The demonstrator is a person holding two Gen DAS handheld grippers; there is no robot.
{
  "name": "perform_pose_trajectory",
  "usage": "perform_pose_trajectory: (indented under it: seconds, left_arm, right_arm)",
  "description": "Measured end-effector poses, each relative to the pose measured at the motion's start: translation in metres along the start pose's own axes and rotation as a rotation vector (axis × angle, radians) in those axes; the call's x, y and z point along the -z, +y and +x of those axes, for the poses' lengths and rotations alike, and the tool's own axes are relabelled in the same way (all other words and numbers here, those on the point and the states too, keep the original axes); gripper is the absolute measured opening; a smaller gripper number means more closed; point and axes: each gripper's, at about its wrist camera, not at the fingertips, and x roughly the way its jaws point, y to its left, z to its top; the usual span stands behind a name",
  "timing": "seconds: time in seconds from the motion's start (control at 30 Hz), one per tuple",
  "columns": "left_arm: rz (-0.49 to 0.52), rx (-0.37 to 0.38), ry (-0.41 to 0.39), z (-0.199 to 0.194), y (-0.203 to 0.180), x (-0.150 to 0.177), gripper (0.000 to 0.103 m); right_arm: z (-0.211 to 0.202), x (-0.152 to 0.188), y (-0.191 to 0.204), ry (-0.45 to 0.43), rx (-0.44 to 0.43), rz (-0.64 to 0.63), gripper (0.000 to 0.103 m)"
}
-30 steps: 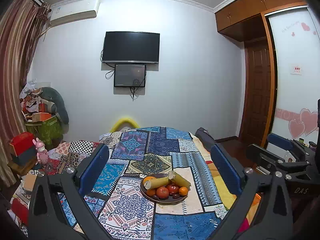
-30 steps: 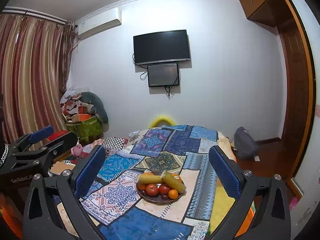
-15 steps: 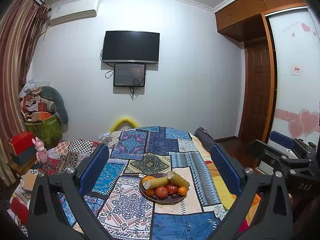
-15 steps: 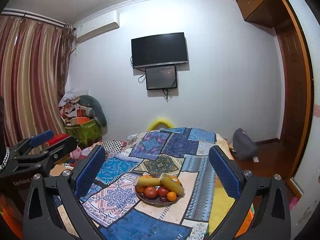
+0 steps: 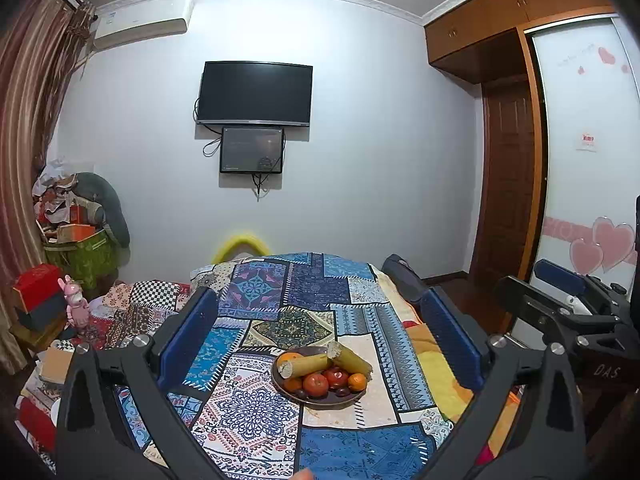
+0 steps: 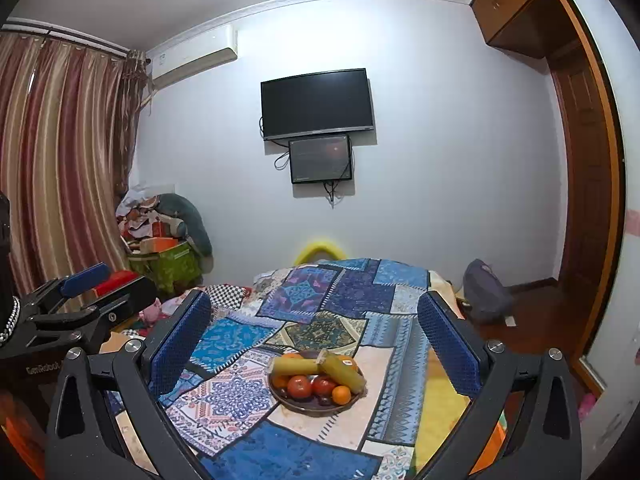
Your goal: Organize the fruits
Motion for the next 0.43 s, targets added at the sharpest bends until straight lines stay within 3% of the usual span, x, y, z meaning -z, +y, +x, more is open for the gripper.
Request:
perform_pose_trajectory:
  seconds: [0.43]
  left_arm:
    - [0.006,0.002,0.007,-0.0003,-0.0016,0.0027,0.103]
  right_arm:
    - [0.0017,0.001,-0.001,0.009,0.013,0.004,0.103]
